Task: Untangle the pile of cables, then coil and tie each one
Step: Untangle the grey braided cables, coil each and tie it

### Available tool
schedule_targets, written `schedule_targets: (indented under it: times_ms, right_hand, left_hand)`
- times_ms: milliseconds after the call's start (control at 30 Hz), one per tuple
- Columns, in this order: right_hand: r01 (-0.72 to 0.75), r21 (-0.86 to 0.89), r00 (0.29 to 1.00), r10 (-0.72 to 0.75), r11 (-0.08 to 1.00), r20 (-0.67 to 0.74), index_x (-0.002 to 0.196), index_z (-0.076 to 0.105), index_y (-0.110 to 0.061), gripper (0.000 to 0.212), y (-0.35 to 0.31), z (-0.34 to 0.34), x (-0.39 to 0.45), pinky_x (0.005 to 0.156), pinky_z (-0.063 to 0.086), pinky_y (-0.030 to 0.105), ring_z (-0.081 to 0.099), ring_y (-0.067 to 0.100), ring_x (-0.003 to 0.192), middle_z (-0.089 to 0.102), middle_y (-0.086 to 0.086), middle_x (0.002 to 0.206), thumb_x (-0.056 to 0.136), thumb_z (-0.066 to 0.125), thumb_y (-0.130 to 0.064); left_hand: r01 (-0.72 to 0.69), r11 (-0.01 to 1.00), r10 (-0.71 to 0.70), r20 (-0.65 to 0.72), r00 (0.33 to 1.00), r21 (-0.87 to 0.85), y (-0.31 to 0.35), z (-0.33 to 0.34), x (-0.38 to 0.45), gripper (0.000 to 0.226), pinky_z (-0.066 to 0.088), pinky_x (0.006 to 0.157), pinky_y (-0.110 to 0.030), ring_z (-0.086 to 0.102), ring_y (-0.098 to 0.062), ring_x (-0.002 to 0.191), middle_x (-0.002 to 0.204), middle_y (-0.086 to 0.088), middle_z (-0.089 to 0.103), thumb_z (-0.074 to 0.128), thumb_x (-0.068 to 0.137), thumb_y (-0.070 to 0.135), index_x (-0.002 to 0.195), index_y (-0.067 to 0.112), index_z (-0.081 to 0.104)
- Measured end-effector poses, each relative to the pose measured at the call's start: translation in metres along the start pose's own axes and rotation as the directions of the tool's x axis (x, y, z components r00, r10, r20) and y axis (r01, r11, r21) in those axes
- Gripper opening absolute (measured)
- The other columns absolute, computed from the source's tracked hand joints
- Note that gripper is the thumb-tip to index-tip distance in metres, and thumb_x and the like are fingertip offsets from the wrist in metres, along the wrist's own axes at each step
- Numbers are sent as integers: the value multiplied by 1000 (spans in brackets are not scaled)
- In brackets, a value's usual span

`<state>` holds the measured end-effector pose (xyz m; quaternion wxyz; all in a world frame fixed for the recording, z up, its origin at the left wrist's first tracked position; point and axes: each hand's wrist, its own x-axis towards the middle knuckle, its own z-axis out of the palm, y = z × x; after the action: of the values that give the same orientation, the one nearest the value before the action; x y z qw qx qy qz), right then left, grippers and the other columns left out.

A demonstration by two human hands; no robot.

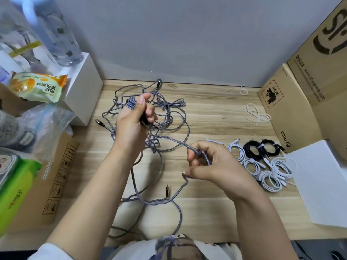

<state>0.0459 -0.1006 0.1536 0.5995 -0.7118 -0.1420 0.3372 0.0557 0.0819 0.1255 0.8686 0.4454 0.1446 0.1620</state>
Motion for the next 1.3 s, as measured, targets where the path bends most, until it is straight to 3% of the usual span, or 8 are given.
schedule_targets:
  times_ms: [133,367,500,600,700,900,1067,1300]
  right_hand:
    - [95,302,995,-101,949,6,72,45,-14,29,-3,5,-1,66,50,23,58,10,59,57,-7,63,73,70,2]
    - [211,80,972,-201,974,-118,79,65,-19,13,-5,1,-2,44,26,10,34,0,42,43,-10,44,82,54,-27]
    - [334,-349,860,-435,876,-267,66,69,-30,14,-8,-5,-1,56,36,7,55,-6,55,61,-26,58,78,64,-35]
    - [363,-465,786,-533,807,-311,89,66,-33,16,-11,-5,-3,59,41,11,61,0,62,67,-21,72,75,67,-40]
    - [395,-414,741,-551,820,-384,92,68,-37,20,-10,-9,-2,60,44,12,61,-2,63,68,-24,72,72,65,-40]
    - [387,-224,765,-446,895,-465,63,69,-38,9,-8,-9,8,51,34,21,41,13,54,61,7,63,68,75,-36]
    - [275,-84,881,-287,958,-377,70,63,-24,23,1,-5,13,37,26,13,33,1,41,42,-12,44,88,56,-36]
    - [-7,278,1000,7,961,1,75,49,-12,30,4,3,10,39,9,12,13,0,35,24,-10,45,83,43,-40]
  left_hand:
    - [-14,1000,13,17,1000,19,-2,0,1,23,37,51,-15,39,-6,46,50,9,46,29,102,10,96,9,51]
    - [27,921,-140,264,954,389,-10,-9,-3,16,38,50,-15,45,-7,49,52,7,52,40,99,15,96,9,54]
    - [-1,741,-364,403,839,671,-7,0,-16,37,34,48,-14,45,-8,46,52,2,51,33,99,36,89,10,57]
    - [14,693,-527,494,691,721,-1,1,-23,55,34,52,-18,43,-12,49,54,1,51,36,88,60,88,9,57]
    - [32,673,-653,573,495,739,7,3,-28,41,34,49,-17,41,-11,48,53,3,47,66,75,49,83,10,57]
    - [186,761,-646,704,293,621,13,3,-35,22,34,48,-18,31,-8,42,45,11,38,61,87,38,76,20,59]
    - [408,893,-356,852,384,189,17,8,-34,20,39,55,-19,27,-8,43,50,11,34,54,92,33,87,15,61]
    - [583,739,-176,740,649,-336,25,20,-23,44,45,78,-34,48,-19,60,71,-10,53,46,97,17,132,-8,37]
